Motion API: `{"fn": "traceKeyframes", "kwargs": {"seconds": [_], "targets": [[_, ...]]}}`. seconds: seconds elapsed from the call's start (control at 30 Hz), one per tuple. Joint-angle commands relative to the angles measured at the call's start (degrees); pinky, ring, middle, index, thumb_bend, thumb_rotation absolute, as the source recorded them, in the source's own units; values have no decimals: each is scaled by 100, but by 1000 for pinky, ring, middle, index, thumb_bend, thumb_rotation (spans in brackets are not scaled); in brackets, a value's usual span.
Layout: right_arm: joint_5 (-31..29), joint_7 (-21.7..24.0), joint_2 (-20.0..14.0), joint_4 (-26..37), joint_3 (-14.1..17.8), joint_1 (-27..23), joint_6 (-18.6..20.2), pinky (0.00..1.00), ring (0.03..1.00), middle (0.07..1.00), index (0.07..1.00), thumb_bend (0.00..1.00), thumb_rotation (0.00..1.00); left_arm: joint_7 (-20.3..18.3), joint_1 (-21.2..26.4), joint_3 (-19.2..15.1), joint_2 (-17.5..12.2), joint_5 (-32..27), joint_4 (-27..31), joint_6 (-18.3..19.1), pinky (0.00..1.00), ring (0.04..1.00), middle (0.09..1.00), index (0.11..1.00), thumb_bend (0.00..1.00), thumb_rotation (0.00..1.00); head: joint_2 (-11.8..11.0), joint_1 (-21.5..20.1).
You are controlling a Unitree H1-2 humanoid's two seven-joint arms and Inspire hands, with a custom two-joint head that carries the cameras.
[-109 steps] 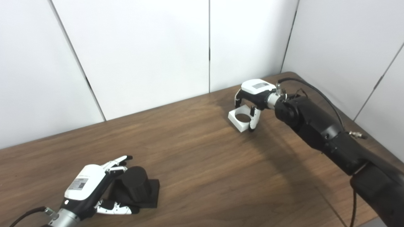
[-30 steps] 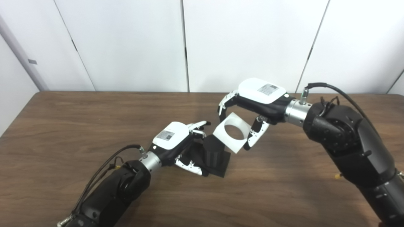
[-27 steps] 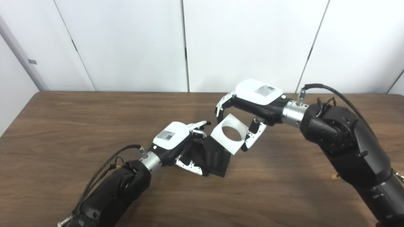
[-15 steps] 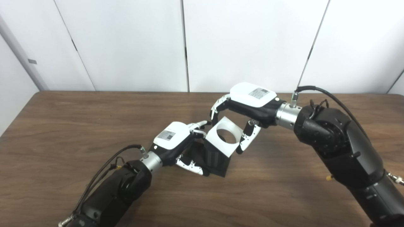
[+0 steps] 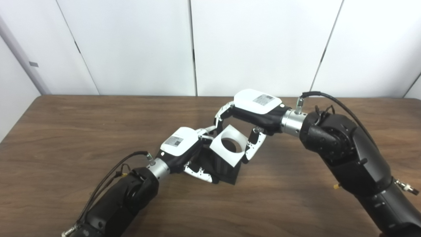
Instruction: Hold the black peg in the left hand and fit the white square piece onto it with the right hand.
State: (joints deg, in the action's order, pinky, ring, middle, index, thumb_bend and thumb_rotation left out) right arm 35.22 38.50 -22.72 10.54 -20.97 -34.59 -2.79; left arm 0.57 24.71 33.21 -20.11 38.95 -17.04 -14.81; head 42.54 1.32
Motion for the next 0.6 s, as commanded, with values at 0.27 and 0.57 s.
{"fn": "traceKeyframes", "kwargs": {"seconds": [0.27, 0.57], "targets": [[-65, -211, 67, -90, 62, -268, -117, 724, 773, 737, 478, 522, 130, -827, -424, 473, 211, 141, -120, 176, 643, 857, 934, 492, 522, 73, 38, 38], [-23, -263, 116, -252, 5, -268, -154, 731, 768, 737, 478, 522, 131, -842, -419, 485, 222, 144, -93, 204, 642, 860, 937, 492, 522, 74, 50, 41]]}}
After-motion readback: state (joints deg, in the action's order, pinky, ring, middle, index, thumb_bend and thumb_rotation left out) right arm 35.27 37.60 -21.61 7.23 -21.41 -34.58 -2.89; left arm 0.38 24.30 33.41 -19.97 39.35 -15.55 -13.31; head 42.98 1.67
